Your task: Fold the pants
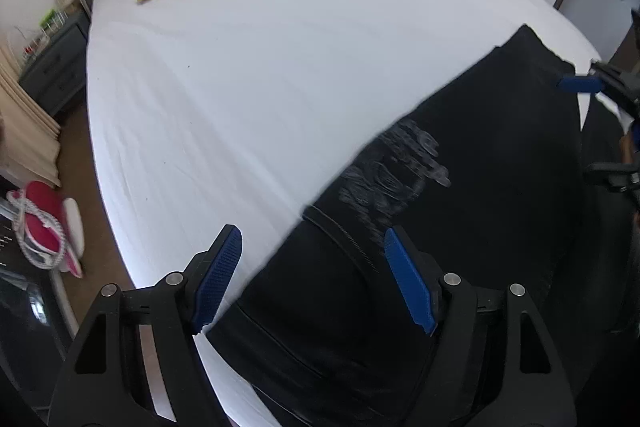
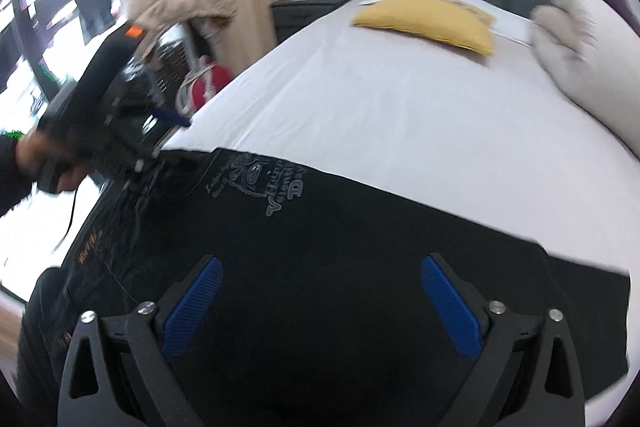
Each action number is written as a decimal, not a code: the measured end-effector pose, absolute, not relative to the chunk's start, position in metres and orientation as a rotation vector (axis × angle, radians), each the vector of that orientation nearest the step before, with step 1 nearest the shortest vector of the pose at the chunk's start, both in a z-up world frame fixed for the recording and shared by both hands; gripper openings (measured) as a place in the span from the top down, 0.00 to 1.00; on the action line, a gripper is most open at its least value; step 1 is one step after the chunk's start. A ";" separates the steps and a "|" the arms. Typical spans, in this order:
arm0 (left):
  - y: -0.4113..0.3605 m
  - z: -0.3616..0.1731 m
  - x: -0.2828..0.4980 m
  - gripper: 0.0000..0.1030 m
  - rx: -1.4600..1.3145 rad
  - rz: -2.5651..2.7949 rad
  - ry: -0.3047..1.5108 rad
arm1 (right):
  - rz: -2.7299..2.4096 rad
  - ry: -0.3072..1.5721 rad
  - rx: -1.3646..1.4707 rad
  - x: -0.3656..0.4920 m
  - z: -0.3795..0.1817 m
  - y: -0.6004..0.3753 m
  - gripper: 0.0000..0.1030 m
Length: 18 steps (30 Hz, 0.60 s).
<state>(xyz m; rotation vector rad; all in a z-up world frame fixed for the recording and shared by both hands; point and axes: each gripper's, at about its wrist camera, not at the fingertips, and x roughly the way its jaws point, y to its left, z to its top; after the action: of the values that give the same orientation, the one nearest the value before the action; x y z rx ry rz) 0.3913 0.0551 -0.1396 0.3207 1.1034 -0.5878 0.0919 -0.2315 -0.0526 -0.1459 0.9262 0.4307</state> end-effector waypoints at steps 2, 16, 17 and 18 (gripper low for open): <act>0.059 -0.144 0.404 0.29 0.296 -0.616 1.124 | 0.476 0.944 -0.162 0.102 -0.057 -0.230 0.13; 0.049 -0.195 0.420 0.77 0.271 -0.685 1.281 | 0.665 1.005 -0.278 0.147 -0.088 -0.205 0.37; 0.051 -0.193 0.419 0.87 0.265 -0.676 1.273 | 0.678 1.003 -0.291 0.151 -0.086 -0.203 0.39; 0.052 -0.192 0.417 0.89 0.254 -0.660 1.262 | 0.687 1.001 -0.298 0.154 -0.084 -0.202 0.39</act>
<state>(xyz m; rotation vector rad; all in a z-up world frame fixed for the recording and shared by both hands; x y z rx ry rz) 0.4175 0.0524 -0.1922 0.2541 1.2617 -0.6601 0.1539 -0.2017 -0.0843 -0.2979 1.0005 0.6871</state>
